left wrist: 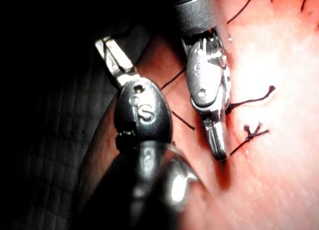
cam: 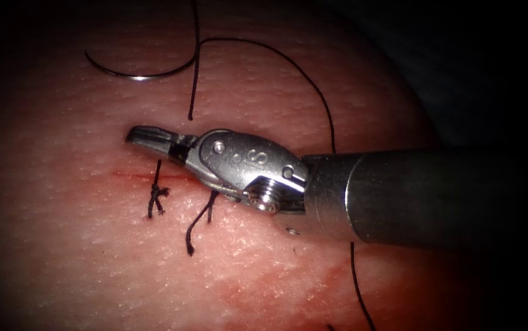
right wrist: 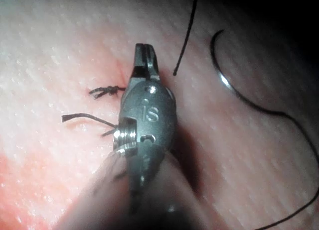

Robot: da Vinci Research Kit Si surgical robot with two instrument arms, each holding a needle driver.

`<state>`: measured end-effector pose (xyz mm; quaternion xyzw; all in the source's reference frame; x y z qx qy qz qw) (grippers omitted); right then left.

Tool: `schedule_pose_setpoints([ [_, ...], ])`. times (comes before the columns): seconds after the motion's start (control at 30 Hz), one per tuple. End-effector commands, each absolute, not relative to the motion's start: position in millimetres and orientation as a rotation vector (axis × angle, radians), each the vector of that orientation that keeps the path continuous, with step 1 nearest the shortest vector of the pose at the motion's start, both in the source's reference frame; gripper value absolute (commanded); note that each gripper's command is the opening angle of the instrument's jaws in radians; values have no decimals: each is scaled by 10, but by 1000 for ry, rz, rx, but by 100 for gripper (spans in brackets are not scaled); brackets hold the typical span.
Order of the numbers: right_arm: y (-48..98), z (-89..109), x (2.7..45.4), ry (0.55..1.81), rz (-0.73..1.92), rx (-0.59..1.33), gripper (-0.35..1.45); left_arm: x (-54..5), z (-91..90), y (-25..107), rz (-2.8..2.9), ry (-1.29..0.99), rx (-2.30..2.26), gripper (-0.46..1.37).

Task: Wound Closure
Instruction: Use the right suturecutter cut the long suture length, then set the suture down from the left

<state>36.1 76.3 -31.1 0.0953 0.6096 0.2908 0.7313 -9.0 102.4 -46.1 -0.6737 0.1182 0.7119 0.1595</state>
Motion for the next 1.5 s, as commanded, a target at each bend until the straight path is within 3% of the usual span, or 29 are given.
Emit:
schedule_pose_setpoints([
  [0.03, 764, -311, 361, 1341, 639, 209, -35, -90, -461, 1024, 2038, 330, -1929, -35],
  [0.13, 764, -311, 357, 1341, 639, 210, -35, -90, -461, 1024, 2043, 336, -1930, -35],
  [0.17, 765, -312, 355, 1342, 636, 214, -24, -90, -462, 1024, 2043, 336, -1931, -35],
  [0.2, 765, -312, 355, 1342, 636, 214, -24, -90, -462, 1024, 2043, 336, -1931, -35],
  [0.27, 765, -312, 352, 1333, 648, 200, 44, -90, -462, 1024, 2043, 336, -1931, -35],
  [0.37, 766, -313, 348, 1320, 646, 174, 97, -90, -462, 1024, 2046, 342, -1932, -35],
  [0.43, 766, -313, 345, 1314, 647, 163, 109, -90, -462, 1024, 2055, 354, -1934, -35],
  [0.67, 767, -315, 313, 1265, 669, 137, 115, -89, -461, 1024, 2070, 377, -1931, -35],
  [1.1, 772, -342, 211, 1185, 708, 35, 109, -102, -457, 1006, 2040, 379, -1956, -35],
  [1.5, 775, -339, 192, 1154, 728, -7, 111, -119, -479, 945, 1887, 245, -2079, -35],
])
